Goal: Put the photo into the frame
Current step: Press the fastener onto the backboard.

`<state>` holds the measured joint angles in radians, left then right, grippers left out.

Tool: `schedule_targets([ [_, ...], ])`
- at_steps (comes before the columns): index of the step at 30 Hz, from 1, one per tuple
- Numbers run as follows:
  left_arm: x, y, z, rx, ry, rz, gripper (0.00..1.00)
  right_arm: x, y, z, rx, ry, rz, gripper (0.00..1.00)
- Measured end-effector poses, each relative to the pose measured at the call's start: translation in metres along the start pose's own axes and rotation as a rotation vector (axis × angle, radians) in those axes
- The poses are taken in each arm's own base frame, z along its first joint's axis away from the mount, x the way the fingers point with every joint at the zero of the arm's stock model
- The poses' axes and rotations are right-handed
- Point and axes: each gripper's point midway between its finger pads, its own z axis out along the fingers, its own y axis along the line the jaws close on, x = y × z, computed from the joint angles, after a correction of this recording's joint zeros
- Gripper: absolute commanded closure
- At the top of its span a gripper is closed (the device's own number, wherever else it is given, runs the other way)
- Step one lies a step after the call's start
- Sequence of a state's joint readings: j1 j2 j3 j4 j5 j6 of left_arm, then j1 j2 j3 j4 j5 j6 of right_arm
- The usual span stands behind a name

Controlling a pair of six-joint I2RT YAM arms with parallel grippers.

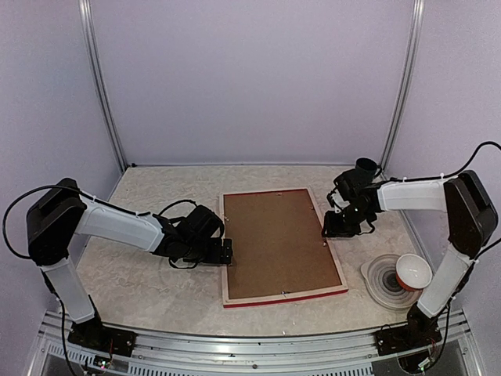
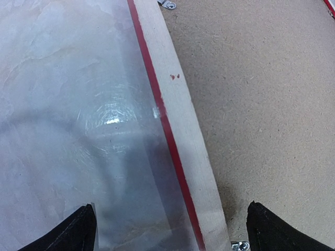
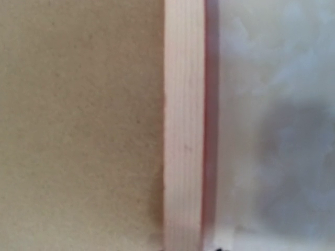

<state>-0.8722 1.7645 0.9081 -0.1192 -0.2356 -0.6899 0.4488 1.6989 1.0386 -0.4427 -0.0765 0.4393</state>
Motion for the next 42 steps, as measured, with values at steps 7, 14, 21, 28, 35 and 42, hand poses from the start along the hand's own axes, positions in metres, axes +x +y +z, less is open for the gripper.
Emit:
schedule_targets([
  [7, 0.0, 0.0, 0.0, 0.0, 0.0, 0.0, 0.01, 0.013, -0.004, 0.01, 0.004, 0.044, 0.004, 0.62],
  [14, 0.001, -0.002, 0.0, 0.003, 0.001, 0.003, 0.01, 0.019, -0.005, 0.02, 0.01, 0.069, 0.004, 0.64],
  [21, 0.001, -0.002, 0.0, 0.003, 0.001, 0.004, 0.01, 0.017, -0.003, 0.021, 0.012, 0.057, 0.002, 0.75],
  [28, 0.002, -0.002, 0.0, 0.003, 0.002, 0.004, 0.01, 0.016, -0.005, 0.021, 0.027, 0.049, 0.016, 0.82],
  [35, 0.002, -0.002, 0.0, 0.003, 0.001, 0.004, 0.01, 0.015, -0.005, 0.02, 0.039, 0.043, 0.01, 0.86],
  [42, 0.001, -0.001, 0.0, -0.002, -0.003, 0.001, 0.01, 0.016, -0.005, 0.02, 0.045, 0.046, -0.004, 0.53],
])
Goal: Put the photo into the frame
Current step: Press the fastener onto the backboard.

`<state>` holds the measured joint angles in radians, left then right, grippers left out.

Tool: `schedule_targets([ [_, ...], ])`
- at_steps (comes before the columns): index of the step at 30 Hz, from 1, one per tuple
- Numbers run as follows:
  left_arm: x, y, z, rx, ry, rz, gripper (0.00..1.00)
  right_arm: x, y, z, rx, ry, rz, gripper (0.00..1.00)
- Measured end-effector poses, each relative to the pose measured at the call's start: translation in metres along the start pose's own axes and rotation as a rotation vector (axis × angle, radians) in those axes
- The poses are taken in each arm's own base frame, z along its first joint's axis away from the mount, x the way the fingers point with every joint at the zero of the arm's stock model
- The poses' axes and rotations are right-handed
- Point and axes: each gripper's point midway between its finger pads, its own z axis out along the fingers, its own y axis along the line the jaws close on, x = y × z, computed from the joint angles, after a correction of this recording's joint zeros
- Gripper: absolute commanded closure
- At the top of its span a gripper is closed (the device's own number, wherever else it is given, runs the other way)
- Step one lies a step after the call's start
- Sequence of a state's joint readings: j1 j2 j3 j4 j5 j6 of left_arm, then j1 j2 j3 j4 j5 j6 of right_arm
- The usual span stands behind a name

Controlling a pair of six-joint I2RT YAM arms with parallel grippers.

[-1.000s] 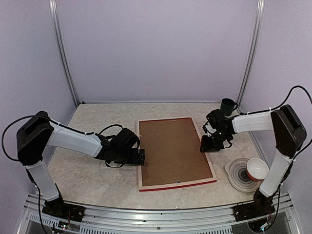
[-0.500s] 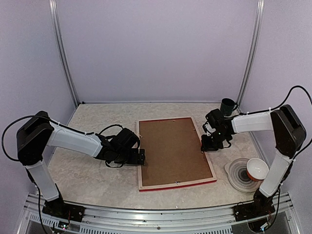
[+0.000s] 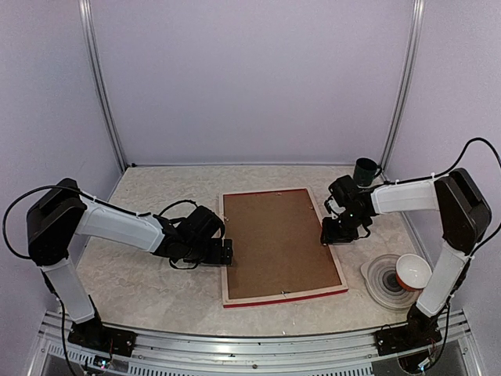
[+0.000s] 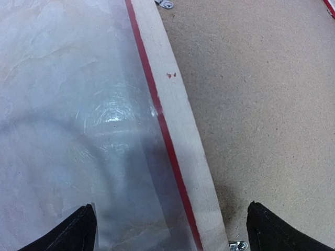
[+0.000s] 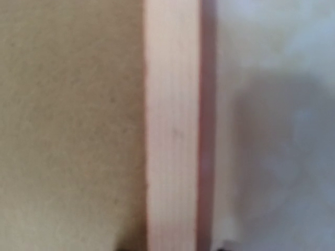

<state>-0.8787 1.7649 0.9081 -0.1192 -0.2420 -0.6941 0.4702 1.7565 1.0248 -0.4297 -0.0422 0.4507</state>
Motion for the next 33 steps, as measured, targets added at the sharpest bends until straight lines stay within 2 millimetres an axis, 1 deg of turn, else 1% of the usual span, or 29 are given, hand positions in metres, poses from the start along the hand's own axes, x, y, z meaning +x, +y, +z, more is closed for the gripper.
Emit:
schedule_targets([
  [2, 0.0, 0.001, 0.0, -0.004, -0.002, -0.003, 0.01, 0.001, 0.001, -0.002, 0.003, 0.008, -0.01, 0.42],
  [4, -0.001, 0.002, 0.0, -0.008, -0.006, -0.007, 0.01, 0.0, 0.002, -0.003, 0.004, 0.012, -0.016, 0.35],
  [6, -0.003, 0.004, 0.0, -0.014, -0.01, -0.01, 0.01, -0.005, 0.004, -0.006, 0.002, 0.005, -0.017, 0.31],
  [10, -0.012, 0.007, -0.006, -0.016, -0.029, -0.025, 0.01, -0.019, 0.012, -0.019, -0.021, -0.032, -0.026, 0.28],
  [13, -0.021, 0.01, -0.011, -0.017, -0.048, -0.035, 0.01, -0.024, 0.015, -0.026, -0.033, -0.05, -0.035, 0.19],
  [16, -0.034, 0.01, -0.014, -0.026, -0.062, -0.033, 0.01, -0.03, 0.016, -0.03, -0.028, -0.059, -0.057, 0.12],
  [18, -0.047, 0.009, -0.016, -0.03, -0.076, -0.03, 0.01, -0.041, 0.016, -0.034, -0.021, -0.072, -0.068, 0.09],
  [21, -0.079, 0.008, -0.018, -0.034, -0.12, -0.039, 0.01, -0.074, 0.022, -0.038, -0.025, -0.125, -0.088, 0.07],
  [24, -0.11, 0.018, -0.015, -0.05, -0.155, -0.058, 0.01, -0.107, 0.021, -0.04, -0.029, -0.17, -0.098, 0.06],
  [27, -0.135, 0.029, -0.006, -0.067, -0.172, -0.071, 0.01, -0.15, 0.017, -0.036, -0.013, -0.217, -0.112, 0.05],
  [28, -0.141, 0.032, -0.002, -0.074, -0.175, -0.073, 0.01, -0.165, 0.015, -0.033, -0.004, -0.235, -0.118, 0.04],
  [30, -0.151, 0.039, 0.011, -0.095, -0.168, -0.07, 0.01, -0.188, 0.014, -0.026, 0.01, -0.266, -0.141, 0.01],
  [33, -0.153, 0.043, 0.032, -0.111, -0.141, -0.054, 0.01, -0.206, 0.009, -0.012, 0.04, -0.281, -0.189, 0.01],
])
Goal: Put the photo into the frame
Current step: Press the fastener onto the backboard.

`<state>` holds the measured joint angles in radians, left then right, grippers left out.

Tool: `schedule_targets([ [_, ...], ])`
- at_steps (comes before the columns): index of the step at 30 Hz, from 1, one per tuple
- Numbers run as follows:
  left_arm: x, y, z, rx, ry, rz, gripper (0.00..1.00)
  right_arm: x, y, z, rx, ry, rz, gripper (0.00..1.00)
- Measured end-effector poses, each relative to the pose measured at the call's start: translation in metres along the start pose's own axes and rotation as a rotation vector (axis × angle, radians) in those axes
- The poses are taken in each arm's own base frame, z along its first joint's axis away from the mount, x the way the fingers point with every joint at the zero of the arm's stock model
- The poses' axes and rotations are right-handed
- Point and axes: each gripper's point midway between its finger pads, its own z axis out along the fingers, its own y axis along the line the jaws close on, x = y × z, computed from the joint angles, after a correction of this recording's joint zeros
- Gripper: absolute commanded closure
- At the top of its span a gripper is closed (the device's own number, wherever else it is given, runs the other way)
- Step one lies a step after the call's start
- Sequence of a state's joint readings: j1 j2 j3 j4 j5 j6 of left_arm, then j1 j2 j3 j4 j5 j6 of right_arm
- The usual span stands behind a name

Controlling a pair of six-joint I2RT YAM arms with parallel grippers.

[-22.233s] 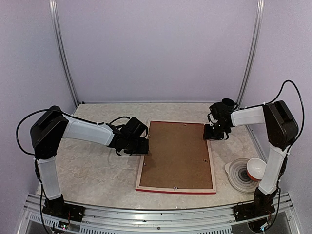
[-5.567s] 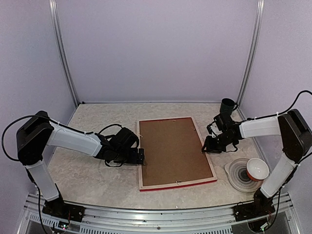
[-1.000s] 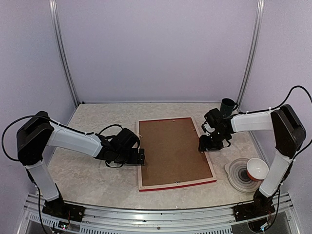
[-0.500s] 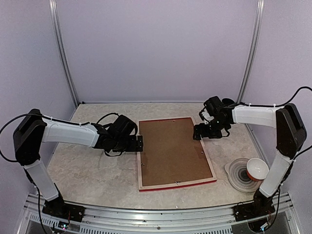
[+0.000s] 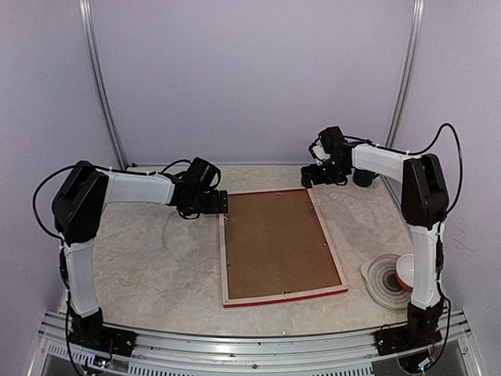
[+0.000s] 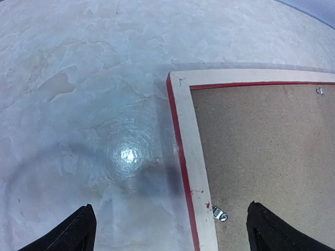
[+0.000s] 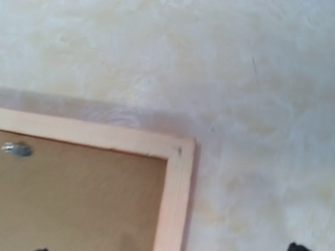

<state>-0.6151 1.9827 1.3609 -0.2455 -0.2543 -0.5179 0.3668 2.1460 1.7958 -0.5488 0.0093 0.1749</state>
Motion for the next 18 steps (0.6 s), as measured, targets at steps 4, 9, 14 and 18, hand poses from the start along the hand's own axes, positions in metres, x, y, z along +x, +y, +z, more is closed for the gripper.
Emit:
schedule_targets([
  [4, 0.023, 0.005, 0.032, -0.02, 0.075, 0.031, 0.04, -0.002, -0.004, 0.021, 0.019, 0.002, -0.093, 0.01],
  [9, 0.03, 0.002, 0.043, -0.002, 0.098, 0.044, 0.2, -0.005, -0.008, 0.034, 0.024, -0.003, -0.158, 0.01],
  [14, 0.029, -0.005, 0.044, 0.027, 0.11, 0.068, 0.29, -0.009, -0.013, 0.035, -0.002, -0.018, -0.149, 0.01],
  [18, 0.026, -0.011, 0.049, 0.045, 0.113, 0.083, 0.33, -0.005, -0.015, 0.037, -0.027, -0.018, -0.143, 0.01],
])
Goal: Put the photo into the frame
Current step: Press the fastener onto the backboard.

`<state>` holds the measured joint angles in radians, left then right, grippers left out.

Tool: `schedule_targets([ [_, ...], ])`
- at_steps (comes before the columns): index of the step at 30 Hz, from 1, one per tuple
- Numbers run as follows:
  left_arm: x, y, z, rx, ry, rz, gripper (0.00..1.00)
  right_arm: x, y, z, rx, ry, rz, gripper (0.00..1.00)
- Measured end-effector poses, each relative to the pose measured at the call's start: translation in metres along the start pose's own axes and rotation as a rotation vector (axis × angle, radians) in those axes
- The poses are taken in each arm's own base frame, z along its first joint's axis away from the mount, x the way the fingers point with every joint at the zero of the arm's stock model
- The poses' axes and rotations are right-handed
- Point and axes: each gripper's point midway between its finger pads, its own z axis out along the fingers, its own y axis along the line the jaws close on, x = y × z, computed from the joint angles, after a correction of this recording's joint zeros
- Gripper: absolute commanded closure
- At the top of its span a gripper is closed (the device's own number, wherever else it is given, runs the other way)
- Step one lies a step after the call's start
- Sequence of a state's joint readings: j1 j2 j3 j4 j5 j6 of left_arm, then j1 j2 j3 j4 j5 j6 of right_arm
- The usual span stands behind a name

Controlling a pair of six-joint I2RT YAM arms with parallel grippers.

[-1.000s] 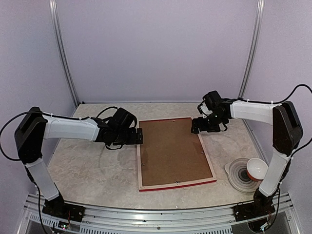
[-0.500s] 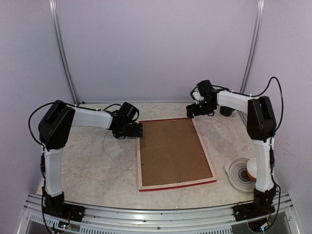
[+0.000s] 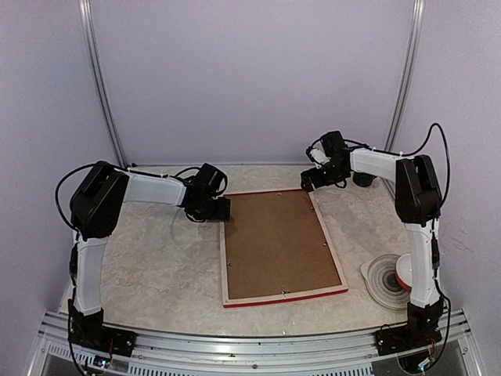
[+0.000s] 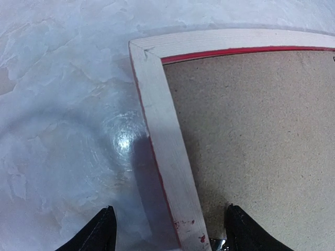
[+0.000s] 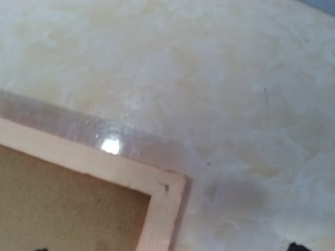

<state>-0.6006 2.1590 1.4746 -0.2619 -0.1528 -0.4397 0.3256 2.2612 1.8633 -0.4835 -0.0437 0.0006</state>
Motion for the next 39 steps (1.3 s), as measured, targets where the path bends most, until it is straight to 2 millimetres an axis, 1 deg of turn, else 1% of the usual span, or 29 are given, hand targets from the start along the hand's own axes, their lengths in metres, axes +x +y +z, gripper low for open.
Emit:
schedule_targets([
  [3, -0.004, -0.005, 0.003, 0.013, -0.003, 0.006, 0.37, 0.006, 0.002, 0.002, -0.012, 0.01, 0.001, 0.01],
  [5, -0.007, -0.007, 0.006, 0.018, -0.005, 0.011, 0.43, 0.01, 0.003, 0.002, -0.022, 0.015, 0.003, 0.01],
  [9, -0.01, -0.01, 0.007, 0.025, -0.007, 0.02, 0.67, 0.009, 0.008, 0.0, -0.048, 0.01, 0.01, 0.01],
  [11, -0.014, -0.011, 0.009, 0.025, -0.01, 0.028, 0.75, 0.008, 0.011, 0.0, -0.063, 0.006, 0.007, 0.01],
  [12, -0.015, -0.012, 0.009, 0.024, -0.013, 0.031, 0.76, 0.008, 0.012, 0.0, -0.07, 0.006, -0.001, 0.01],
  [21, -0.02, -0.016, 0.014, 0.038, -0.022, 0.051, 0.8, 0.006, 0.019, -0.001, -0.111, -0.008, -0.13, 0.02],
  [24, -0.023, -0.021, 0.016, 0.056, -0.027, 0.081, 0.81, 0.005, 0.021, -0.002, -0.125, -0.014, -0.184, 0.02],
  [33, -0.02, -0.037, 0.017, 0.094, -0.03, 0.144, 0.8, 0.009, 0.034, -0.004, -0.201, -0.018, -0.289, 0.05],
  [36, -0.02, -0.038, 0.016, 0.099, -0.028, 0.154, 0.79, 0.011, 0.039, -0.005, -0.234, -0.018, -0.306, 0.05],
  [39, -0.02, -0.038, 0.016, 0.101, -0.028, 0.162, 0.77, 0.015, 0.042, 0.0, -0.253, -0.007, -0.314, 0.05],
])
